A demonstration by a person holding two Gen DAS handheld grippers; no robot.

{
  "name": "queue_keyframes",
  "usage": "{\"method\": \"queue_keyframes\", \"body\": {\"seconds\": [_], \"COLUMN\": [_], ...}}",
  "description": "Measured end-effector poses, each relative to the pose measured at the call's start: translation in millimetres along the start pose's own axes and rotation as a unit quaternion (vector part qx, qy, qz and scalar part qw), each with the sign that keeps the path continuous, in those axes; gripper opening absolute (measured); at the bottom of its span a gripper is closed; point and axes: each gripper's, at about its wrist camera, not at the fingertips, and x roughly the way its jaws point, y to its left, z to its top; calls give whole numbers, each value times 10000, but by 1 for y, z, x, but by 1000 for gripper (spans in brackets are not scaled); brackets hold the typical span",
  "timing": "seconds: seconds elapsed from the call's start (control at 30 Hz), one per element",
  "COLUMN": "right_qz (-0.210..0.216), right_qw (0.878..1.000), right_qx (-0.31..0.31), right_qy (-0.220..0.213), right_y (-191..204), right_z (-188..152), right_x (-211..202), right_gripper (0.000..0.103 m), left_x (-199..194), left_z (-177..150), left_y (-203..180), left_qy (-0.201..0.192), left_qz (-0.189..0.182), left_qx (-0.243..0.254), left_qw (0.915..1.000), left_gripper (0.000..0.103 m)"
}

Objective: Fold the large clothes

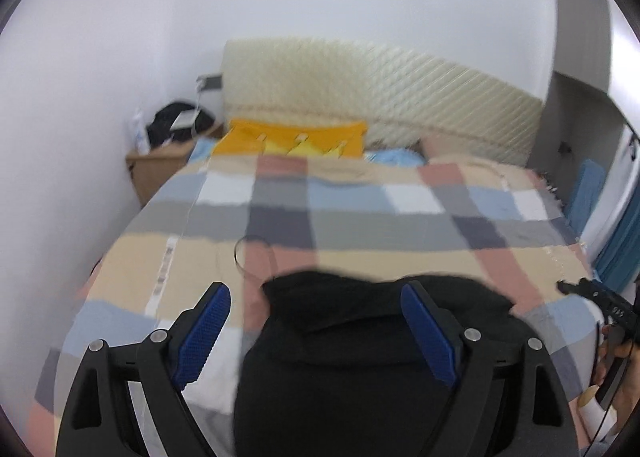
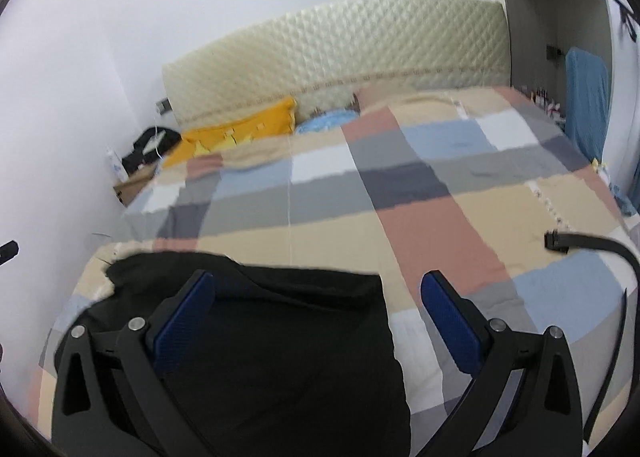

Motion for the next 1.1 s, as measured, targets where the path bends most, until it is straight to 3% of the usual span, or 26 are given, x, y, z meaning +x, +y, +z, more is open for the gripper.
{"method": "queue_keyframes", "body": {"seconds": [0.2, 0.33, 0.4, 0.47, 0.53, 0.7, 0.8, 0.9, 1.1], "right_qz": [32, 260, 350, 382, 497, 621, 564, 451, 621], "right_qw": [9985, 9987, 9991, 9991, 9978, 9947, 9936, 9950, 9939], "right_qx": [-476, -410, -221, -20, 148, -189, -459, -470, -346], "right_qy": [-271, -163, 0, 187, 421, 801, 867, 763, 847], "right_y": [40, 47, 45, 42, 42, 62, 75, 79, 78], "right_z": [37, 31, 16, -1, -21, -60, -75, -76, -68], "right_x": [-19, -6, 11, 27, 46, 93, 116, 123, 144], "right_gripper": [102, 102, 91, 68, 62, 61, 61, 61, 61], "left_x": [7, 45, 71, 92, 105, 143, 163, 174, 202], "left_z": [35, 17, -1, -21, -36, -71, -78, -82, -92], "left_y": [-71, -104, -114, -116, -117, -107, -99, -92, -85], "left_qy": [-236, -70, 148, 139, 144, 383, 743, 845, 1236], "left_qz": [-414, -532, -572, -492, -469, -646, -633, -619, -476], "left_qx": [227, 453, 613, 676, 737, 431, 207, 150, 251], "left_qw": [9986, 9975, 9964, 9964, 9961, 9962, 9950, 9944, 9909], "left_gripper": [87, 87, 87, 87, 87, 87, 87, 87, 89]}}
